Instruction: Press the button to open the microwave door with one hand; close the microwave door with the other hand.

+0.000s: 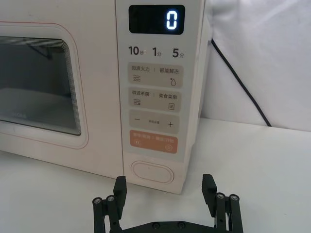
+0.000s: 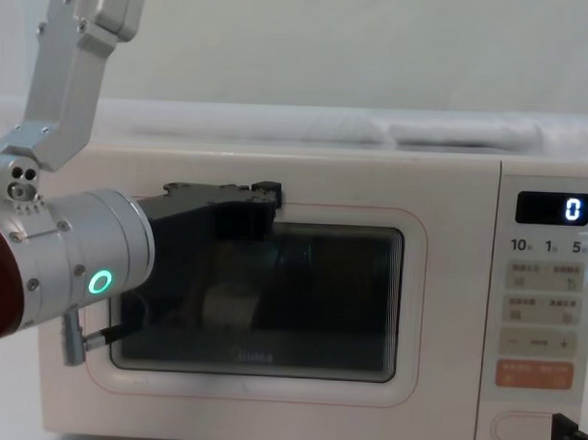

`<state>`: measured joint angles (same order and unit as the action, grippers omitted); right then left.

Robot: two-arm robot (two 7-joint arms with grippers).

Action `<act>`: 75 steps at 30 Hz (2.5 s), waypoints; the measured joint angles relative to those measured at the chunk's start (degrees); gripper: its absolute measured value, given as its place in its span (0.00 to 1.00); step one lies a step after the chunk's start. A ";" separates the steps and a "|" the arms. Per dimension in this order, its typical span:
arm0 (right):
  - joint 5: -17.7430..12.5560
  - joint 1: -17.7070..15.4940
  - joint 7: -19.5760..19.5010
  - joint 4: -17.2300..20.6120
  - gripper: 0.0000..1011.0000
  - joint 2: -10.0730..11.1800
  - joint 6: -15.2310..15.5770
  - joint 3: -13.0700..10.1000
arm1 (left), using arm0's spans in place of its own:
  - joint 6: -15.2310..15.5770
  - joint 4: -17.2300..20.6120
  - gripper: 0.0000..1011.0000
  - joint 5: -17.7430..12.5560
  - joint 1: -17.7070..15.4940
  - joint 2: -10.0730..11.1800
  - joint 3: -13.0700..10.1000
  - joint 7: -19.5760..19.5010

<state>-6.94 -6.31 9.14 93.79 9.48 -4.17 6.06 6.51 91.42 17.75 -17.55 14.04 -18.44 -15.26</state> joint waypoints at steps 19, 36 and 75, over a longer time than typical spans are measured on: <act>0.00 0.00 0.00 0.00 0.99 0.00 0.00 0.00 | 1.26 9.86 0.00 2.51 7.75 2.64 2.55 1.10; 0.00 0.00 0.00 0.00 0.99 0.00 0.00 0.00 | -2.47 14.74 0.45 2.65 16.68 5.47 7.32 2.26; 0.00 0.00 0.00 0.00 0.99 0.00 0.00 0.00 | -7.68 13.12 0.99 1.08 28.30 3.55 15.80 4.35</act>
<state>-6.94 -6.31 9.14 93.79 9.48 -4.17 6.06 -1.17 104.54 18.84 10.75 17.59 -2.65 -10.91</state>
